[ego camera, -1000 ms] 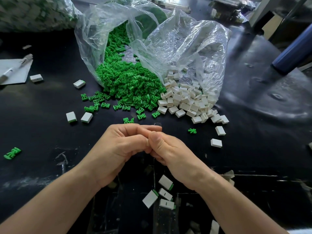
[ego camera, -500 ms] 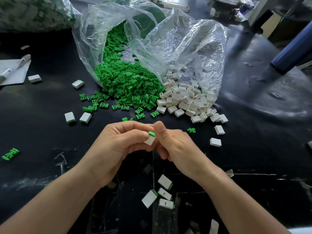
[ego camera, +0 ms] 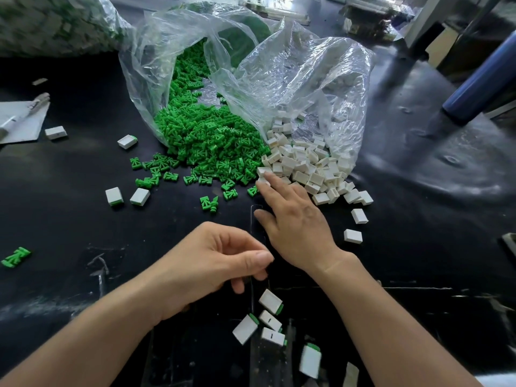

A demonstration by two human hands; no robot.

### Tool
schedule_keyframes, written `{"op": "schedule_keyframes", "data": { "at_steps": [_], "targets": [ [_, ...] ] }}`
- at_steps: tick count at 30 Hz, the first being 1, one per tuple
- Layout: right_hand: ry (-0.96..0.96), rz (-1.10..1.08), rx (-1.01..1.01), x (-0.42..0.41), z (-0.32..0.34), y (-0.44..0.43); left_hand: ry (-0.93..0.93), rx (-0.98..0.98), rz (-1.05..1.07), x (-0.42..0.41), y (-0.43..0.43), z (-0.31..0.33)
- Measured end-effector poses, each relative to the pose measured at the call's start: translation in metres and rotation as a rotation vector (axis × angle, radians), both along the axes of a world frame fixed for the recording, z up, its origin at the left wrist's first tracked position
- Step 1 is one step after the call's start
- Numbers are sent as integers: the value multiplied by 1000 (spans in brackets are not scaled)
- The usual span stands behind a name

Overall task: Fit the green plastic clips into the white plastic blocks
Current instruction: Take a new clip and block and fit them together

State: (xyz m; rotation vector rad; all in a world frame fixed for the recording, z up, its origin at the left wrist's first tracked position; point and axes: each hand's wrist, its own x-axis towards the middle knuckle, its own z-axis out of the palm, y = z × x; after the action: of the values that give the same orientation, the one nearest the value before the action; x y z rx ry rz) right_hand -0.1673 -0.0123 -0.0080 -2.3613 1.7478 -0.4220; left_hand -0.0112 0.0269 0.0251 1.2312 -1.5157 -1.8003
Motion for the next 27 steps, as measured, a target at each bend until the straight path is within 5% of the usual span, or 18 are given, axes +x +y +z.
{"op": "schedule_keyframes", "data": {
  "at_steps": [13, 20, 23, 27],
  "targets": [
    [-186, -85, -27, -6, -1, -1, 17, 17, 185, 0, -4, -8],
    [-602, 101, 34, 3, 9, 16, 118, 51, 497, 1, -13, -11],
    [-620, 199, 48, 9, 8, 22, 124, 25, 491, 1, -11, -11],
    [-501, 58, -26, 7, 7, 16, 164, 25, 555, 3, -12, -11]
  ]
}}
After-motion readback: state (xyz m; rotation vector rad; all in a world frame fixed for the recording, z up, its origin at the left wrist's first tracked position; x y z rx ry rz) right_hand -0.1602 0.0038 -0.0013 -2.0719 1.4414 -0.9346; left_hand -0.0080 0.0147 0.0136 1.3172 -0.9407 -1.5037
